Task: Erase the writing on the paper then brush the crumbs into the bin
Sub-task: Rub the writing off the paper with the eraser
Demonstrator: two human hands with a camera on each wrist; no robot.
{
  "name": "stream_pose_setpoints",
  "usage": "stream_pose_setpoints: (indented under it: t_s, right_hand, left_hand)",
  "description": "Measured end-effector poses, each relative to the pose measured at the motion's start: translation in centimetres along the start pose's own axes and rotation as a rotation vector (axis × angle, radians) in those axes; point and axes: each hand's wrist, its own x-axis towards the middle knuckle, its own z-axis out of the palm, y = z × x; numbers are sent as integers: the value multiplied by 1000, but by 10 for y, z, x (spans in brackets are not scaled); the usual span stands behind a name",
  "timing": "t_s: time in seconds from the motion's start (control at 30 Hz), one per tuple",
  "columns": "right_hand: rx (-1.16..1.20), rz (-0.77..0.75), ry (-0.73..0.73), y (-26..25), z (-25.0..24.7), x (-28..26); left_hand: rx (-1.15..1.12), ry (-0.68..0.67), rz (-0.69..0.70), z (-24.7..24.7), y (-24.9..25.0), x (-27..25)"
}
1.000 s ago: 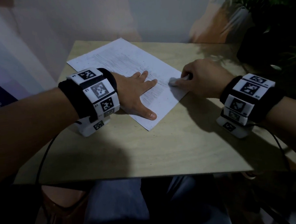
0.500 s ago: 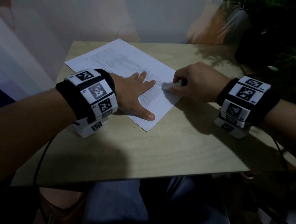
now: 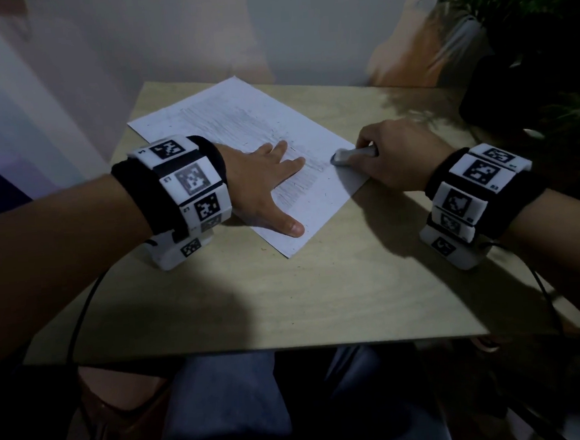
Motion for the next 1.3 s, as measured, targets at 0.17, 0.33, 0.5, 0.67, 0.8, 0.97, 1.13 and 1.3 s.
stream_pose_setpoints:
  t_s: [0.17, 0.33, 0.5, 0.67, 0.8, 0.97, 1.13, 1.3]
  right_hand:
    - [113, -98, -69, -10, 1, -7]
    - [95, -15, 31, -8, -7, 1]
    - [100, -168, 1, -19, -6, -8]
    - [113, -104, 40, -14, -8, -2]
    - [6, -168, 65, -18, -5, -3]
    - [135, -212, -29, -21, -7, -8]
    - [-35, -131, 79, -15, -2, 0]
    - [105, -313, -22, -29, -3, -15]
  left_hand:
    - [4, -1, -2, -1, 0, 0]
    - [0, -6, -2, -1, 1, -1]
    - [10, -4, 0, 0, 0, 1]
    - [6, -8, -3, -1, 0, 0]
    - [5, -11, 3, -1, -1, -1]
    - [12, -10, 1, -2, 1, -1]
    - [11, -6, 4, 0, 0, -1]
    - [13, -6, 9, 0, -1, 1]
